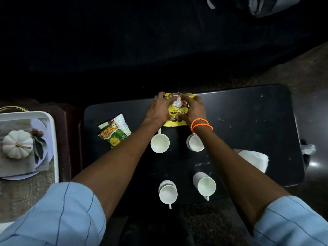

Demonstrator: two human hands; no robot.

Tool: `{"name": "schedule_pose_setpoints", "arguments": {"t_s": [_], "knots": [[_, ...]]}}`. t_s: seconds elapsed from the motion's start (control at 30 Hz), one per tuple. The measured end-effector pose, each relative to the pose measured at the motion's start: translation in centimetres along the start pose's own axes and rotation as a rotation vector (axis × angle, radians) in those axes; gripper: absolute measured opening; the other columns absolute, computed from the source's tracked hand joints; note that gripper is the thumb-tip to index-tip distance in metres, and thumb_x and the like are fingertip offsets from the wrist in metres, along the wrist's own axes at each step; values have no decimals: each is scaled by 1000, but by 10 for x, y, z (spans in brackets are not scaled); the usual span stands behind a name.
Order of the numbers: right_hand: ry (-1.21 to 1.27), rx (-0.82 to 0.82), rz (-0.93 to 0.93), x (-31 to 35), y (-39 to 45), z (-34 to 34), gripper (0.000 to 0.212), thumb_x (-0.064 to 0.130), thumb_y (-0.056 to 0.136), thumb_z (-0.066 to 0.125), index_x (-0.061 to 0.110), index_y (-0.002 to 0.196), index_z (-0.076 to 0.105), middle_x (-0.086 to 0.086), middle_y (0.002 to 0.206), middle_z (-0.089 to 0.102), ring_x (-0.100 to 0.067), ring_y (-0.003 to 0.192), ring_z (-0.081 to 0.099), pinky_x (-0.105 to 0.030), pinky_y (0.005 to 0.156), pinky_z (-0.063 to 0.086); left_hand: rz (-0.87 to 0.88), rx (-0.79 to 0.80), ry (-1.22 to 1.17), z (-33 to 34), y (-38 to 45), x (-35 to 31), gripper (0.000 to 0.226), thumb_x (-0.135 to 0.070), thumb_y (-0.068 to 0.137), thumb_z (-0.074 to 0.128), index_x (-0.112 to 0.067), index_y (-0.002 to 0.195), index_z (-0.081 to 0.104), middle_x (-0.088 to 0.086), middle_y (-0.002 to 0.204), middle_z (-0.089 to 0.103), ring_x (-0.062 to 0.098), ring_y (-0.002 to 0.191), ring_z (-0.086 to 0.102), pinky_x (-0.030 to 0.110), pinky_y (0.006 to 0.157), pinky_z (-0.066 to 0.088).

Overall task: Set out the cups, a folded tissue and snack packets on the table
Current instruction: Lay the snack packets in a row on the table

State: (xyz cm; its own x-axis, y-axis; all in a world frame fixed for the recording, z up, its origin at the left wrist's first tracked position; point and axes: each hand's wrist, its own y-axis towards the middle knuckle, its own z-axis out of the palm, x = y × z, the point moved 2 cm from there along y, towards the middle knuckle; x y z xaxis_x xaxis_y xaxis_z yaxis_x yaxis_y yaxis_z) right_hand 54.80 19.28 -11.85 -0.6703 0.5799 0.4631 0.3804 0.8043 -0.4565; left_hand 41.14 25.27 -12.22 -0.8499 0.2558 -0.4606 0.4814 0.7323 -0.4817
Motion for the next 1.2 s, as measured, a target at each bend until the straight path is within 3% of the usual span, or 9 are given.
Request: {"name": "schedule_pose_setpoints", "arguments": {"t_s": [0.27, 0.43, 0.57, 0.63, 0.73, 0.8, 0.93, 1.03, 1.2], "knots": [[1, 12, -11, 10, 1, -10, 93, 20, 62, 95, 23, 145, 53, -20, 142, 46, -38, 129, 51, -38, 108, 45, -13, -43, -135, -14, -5, 13, 93, -24, 75, 91, -34, 155, 45, 10, 167, 27, 34, 152, 31, 50, 117, 41], [161, -222, -23, 43, -23, -15, 77, 13, 76, 84, 21, 145, 52, -16, 145, 44, -32, 130, 50, -36, 112, 43, -10, -485, -433, -39, -49, 48, 61, -22, 84, 84, -21, 141, 64, 8, 139, 56, 23, 128, 56, 36, 107, 51], [203, 50, -164, 94, -62, 31, 58, 19, 76, 84, 13, 130, 65, -13, 125, 67, -28, 113, 65, -37, 101, 51, -190, -884, -491, -41, -107, 89, 46, -29, 93, 74, -15, 136, 66, 8, 129, 58, 10, 118, 55, 11, 100, 41], [191, 233, -160, 113, -79, 62, 44, 24, 74, 87, 11, 114, 72, -9, 108, 75, -24, 98, 70, -39, 90, 56, -410, -947, -538, -29, -132, 115, 55, -32, 94, 74, -6, 141, 60, 18, 134, 56, 21, 125, 55, 21, 106, 40], [137, 354, -138, 133, -99, 105, 61, 29, 70, 89, 11, 122, 63, -13, 116, 70, -29, 105, 66, -39, 92, 54, -746, -797, -756, -5, -155, 148, 36, -39, 98, 68, -9, 118, 68, 18, 123, 63, 38, 121, 61, 35, 95, 47], [104, 353, -121, 140, -106, 125, 76, 32, 69, 90, 9, 131, 53, -17, 125, 63, -35, 114, 60, -40, 95, 52, -772, -686, -924, 7, -161, 156, 33, -46, 103, 57, -18, 92, 70, 8, 103, 73, 33, 102, 70, 32, 78, 49], [228, 334, -56, 146, -103, 131, 63, 31, 68, 91, 12, 122, 66, -12, 116, 71, -28, 108, 67, -30, 87, 53, -821, -722, -997, 6, -168, 162, 45, -59, 99, 52, -18, 94, 71, -4, 87, 72, 25, 93, 71, 26, 70, 49], [413, 347, -25, 142, -97, 112, 34, 35, 67, 91, 22, 95, 77, 5, 87, 77, -15, 86, 75, -21, 68, 52, -759, -732, -949, -6, -169, 157, 55, -67, 93, 56, -15, 83, 73, 0, 79, 74, 23, 79, 71, 33, 70, 52], [842, 478, 71, 128, -93, 72, 52, 26, 65, 95, 5, 107, 73, -14, 105, 78, -34, 99, 75, -54, 94, 58, -440, -365, -1454, -33, -156, 128, 47, -60, 92, 66, -18, 111, 75, 7, 107, 81, 25, 96, 79, 40, 76, 65]]}}
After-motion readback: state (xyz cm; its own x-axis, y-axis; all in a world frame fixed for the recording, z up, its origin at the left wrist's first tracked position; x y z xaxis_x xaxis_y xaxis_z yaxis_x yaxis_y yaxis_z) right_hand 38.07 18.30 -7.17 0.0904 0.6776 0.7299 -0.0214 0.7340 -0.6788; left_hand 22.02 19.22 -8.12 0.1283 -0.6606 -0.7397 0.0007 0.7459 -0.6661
